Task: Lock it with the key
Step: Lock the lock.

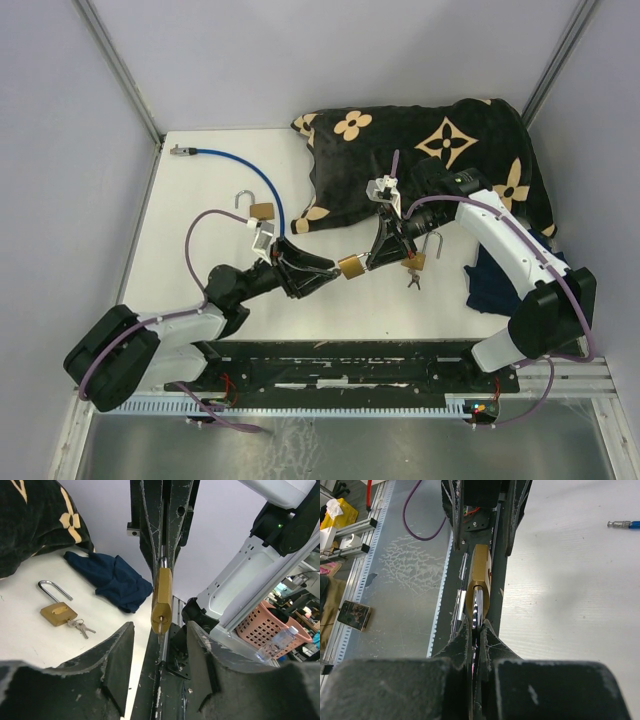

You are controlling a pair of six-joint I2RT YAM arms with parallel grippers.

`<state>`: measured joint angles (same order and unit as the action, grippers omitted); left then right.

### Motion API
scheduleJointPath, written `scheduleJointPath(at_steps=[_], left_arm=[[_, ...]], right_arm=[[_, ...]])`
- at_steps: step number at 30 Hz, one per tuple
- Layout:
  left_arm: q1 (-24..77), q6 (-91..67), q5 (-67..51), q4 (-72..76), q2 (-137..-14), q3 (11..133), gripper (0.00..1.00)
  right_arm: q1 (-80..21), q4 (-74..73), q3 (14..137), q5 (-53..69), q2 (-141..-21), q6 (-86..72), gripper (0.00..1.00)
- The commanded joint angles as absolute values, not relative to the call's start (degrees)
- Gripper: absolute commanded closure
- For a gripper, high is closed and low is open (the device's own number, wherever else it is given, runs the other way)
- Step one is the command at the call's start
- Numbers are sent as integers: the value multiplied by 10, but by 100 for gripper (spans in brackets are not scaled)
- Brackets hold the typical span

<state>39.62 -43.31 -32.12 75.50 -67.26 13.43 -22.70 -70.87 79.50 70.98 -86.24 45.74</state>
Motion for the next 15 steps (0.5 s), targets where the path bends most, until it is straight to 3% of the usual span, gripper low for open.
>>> scheduleJointPath(at_steps=[1,15], left_arm=[[394,-450,-326,765,-679,163,49],[394,-454,-344,769,-702,165,56]], right_arm=[[-225,-714,823,760,-858,471,98],[-224,-714,826,760,-866,469,98]])
